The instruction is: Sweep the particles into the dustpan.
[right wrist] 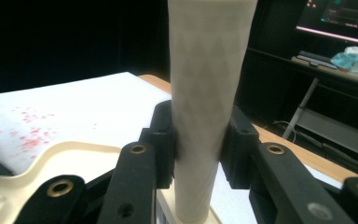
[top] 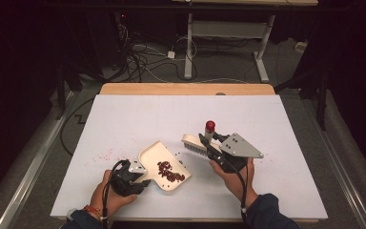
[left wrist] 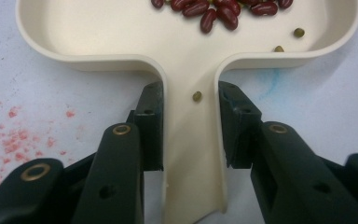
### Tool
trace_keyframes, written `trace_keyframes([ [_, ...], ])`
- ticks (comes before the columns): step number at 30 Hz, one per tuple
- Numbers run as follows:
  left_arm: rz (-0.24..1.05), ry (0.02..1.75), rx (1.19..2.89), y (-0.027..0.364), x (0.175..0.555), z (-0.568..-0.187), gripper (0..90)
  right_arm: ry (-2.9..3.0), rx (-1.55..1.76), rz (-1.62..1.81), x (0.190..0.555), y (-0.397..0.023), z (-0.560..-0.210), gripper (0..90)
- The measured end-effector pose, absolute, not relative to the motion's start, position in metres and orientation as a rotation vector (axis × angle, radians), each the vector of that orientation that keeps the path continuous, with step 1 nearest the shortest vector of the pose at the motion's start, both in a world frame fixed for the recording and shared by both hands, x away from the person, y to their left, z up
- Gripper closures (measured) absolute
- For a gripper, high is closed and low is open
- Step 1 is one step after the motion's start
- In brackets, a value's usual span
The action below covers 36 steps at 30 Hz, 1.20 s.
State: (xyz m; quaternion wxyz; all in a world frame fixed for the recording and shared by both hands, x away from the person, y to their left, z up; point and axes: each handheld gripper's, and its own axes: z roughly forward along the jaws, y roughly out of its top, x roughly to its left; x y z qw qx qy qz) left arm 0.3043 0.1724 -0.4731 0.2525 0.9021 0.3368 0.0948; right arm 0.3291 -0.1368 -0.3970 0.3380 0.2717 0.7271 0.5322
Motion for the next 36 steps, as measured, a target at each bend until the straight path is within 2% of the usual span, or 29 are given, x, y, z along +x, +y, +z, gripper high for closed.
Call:
trace_keyframes([
  [7, 0.244, 0.91, 2.466, 0.175, 0.304, -0.472, 63.7, 1.91, 0.69, 1.359, 0.343, -0.122, -0.412, 69.9],
  [22, 0.227, 0.926, 2.48, 0.179, 0.303, -0.47, 63.7, 2.101, 0.566, 1.486, 0.31, -0.11, -0.402, 70.0],
  [30, 0.227, 0.924, 2.484, 0.178, 0.303, -0.47, 63.7, 2.03, 0.586, 1.507, 0.307, -0.126, -0.384, 69.9],
  [36, 0.233, 0.926, 2.485, 0.178, 0.302, -0.47, 63.7, 2.03, 0.658, 1.39, 0.309, -0.147, -0.377, 69.9],
])
